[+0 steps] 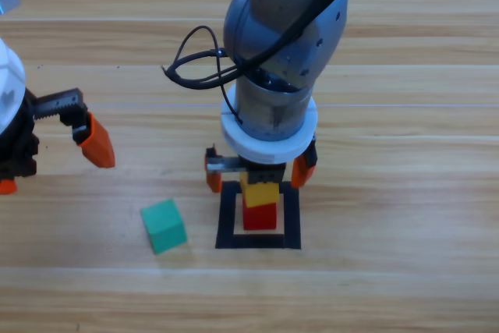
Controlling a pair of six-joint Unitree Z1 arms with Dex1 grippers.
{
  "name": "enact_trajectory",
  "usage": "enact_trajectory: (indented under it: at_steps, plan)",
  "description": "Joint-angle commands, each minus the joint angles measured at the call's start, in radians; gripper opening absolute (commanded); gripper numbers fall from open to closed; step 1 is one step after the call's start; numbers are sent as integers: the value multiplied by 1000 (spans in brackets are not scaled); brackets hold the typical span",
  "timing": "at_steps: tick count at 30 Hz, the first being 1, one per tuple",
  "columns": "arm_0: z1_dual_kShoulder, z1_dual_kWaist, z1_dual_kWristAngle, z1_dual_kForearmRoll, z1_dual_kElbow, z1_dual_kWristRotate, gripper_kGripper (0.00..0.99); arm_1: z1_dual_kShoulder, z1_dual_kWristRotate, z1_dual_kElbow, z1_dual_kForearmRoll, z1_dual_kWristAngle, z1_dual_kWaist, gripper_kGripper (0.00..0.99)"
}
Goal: Stack the blocks in the rectangular block: red at the bottom, yellow in the middle, green on top
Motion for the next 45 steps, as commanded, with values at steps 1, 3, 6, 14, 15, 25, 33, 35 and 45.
enact_trajectory:
  at_steps: [1, 3, 6, 14, 15, 25, 33, 35, 45]
  plan:
    - [-11, -18, -8, -19, 19, 8, 962, -112, -58, 16, 13, -57, 45, 990]
    - [-10, -18, -4, -30, 13, -7, 962, -210, -98, 46, -1, -84, 50, 990]
    - [10, -15, 4, -43, 2, -55, 957, -418, -217, 280, -222, -74, 50, 990]
    - [230, 1, -13, -50, -101, -190, 945, -923, -473, 1108, -935, 209, -148, 990]
    - [276, 4, -19, -50, -118, -193, 945, -954, -486, 1145, -943, 209, -159, 990]
    - [493, 51, -70, -54, -194, -240, 943, -917, -638, 1252, -971, 213, -167, 988]
    - [547, 133, -116, -62, -206, -271, 945, -876, -727, 1267, -995, 146, -154, 988]
    - [569, 146, -128, -69, -213, -266, 943, -869, -734, 1267, -995, 129, -154, 988]
    - [638, 160, -165, -128, -191, -207, 945, -863, -740, 1264, -995, 110, -153, 988]
